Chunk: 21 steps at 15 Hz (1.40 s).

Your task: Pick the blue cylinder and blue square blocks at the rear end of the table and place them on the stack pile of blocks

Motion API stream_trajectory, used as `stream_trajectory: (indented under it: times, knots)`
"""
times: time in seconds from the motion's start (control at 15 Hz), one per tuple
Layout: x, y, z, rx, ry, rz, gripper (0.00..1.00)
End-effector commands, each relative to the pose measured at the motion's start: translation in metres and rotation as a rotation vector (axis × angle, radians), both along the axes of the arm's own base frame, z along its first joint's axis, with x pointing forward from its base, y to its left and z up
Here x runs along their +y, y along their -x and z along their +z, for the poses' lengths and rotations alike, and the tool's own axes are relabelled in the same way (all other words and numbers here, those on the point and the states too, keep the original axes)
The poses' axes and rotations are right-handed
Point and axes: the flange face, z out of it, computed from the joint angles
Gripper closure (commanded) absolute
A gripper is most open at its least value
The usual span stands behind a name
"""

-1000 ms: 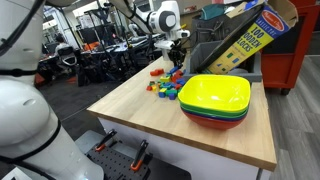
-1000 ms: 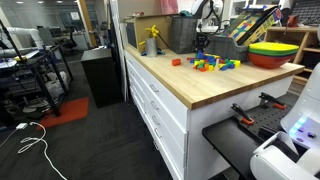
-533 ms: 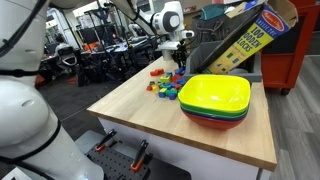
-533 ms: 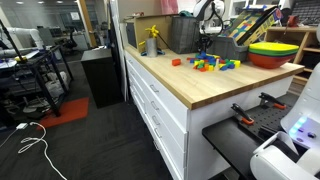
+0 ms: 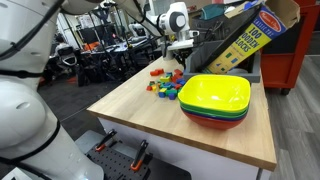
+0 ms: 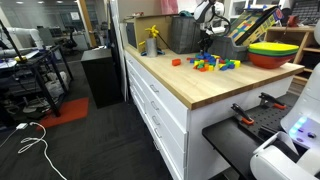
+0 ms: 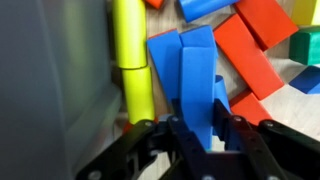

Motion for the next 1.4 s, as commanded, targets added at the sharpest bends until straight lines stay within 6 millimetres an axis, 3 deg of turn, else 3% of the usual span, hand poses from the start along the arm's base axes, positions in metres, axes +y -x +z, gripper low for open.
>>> stream_trajectory:
  times: [0.0, 0.2, 0.27, 0.33, 0.53, 0.67, 1.0, 1.33]
  knots:
    - [0.001, -0.007, 0.006, 0.045, 0.041, 0.191, 0.92]
    - [0.002, -0.003, 0.008, 0.089, 0.092, 0.344, 0.92]
    - [0.002, 0.000, 0.009, 0.105, 0.115, 0.394, 0.51]
    - [0.002, 0.001, 0.009, 0.119, 0.135, 0.444, 0.39]
    - [0.002, 0.005, 0.015, 0.117, 0.166, 0.523, 0.19]
    - [0.001, 0.005, 0.024, 0.089, 0.129, 0.477, 0.03]
    - [0.009, 0.015, 0.050, 0.064, -0.008, 0.339, 0.00]
    - [0.023, 0.039, 0.065, 0.094, -0.130, 0.143, 0.00]
